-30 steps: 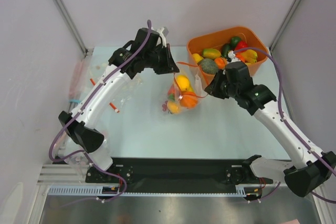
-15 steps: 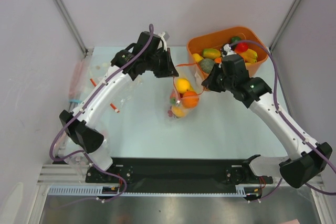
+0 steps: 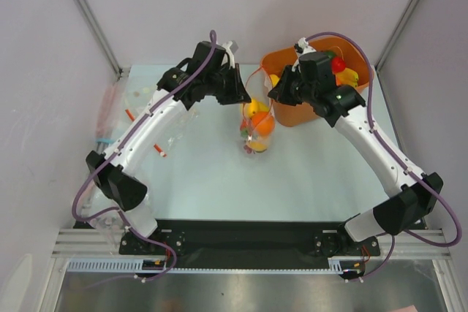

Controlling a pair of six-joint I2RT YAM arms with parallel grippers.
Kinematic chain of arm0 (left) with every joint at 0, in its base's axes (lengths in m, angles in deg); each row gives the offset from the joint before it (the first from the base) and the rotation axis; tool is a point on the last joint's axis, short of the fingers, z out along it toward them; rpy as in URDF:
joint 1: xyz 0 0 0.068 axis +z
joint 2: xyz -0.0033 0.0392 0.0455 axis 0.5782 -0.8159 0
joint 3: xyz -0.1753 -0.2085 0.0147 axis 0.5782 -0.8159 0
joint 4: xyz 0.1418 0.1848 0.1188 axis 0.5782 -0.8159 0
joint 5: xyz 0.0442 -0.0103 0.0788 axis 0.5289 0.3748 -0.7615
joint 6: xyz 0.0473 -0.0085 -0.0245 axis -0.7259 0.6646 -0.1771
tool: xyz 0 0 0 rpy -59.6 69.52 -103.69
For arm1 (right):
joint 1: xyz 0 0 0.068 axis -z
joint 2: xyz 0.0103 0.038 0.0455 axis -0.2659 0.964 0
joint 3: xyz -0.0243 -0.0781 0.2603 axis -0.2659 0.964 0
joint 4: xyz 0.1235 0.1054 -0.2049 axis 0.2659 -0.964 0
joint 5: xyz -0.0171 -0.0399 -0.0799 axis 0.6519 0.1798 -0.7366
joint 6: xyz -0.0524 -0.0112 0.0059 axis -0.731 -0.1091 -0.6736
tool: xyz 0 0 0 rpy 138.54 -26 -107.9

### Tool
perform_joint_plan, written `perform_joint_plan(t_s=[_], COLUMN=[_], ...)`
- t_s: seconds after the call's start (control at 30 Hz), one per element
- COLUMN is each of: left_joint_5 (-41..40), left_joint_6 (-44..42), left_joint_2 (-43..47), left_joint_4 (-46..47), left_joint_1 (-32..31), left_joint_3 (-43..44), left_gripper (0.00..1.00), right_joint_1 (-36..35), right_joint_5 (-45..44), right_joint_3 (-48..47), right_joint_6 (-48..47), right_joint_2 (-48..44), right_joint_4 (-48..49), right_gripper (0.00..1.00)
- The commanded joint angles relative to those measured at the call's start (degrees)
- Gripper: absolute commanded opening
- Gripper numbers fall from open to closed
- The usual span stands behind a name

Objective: Place the food in the zip-top bag and seal the zipper
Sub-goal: Adjust the zipper food storage bag at the center of the board.

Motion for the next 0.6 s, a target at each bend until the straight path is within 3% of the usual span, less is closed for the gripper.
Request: perform_joint_plan(t_s=[0.0, 0.27, 0.57], left_joint_5=[1.5, -1.4, -1.5], left_joint_6=[-0.1, -2.7, -2.4], left_joint_2=[0.1, -1.9, 1.9], left_joint_4=[4.8, 2.3, 3.1], left_joint_1=[0.8, 0.9, 0.8], left_joint_3=[-7.0, -4.9, -3.2], left_gripper=[0.0, 0.0, 0.0], right_joint_1=[1.0, -0.7, 3.1], right_joint_5=[3.4, 6.3, 7.6], right_joint_3=[-1.8, -2.4, 4.2], right_joint_6=[-1.5, -4.2, -0.8], right_joint_2=[0.4, -2.6, -1.1], right_joint_4=[4.3, 11.1, 6.5], right_gripper=[0.0, 0.0, 0.0])
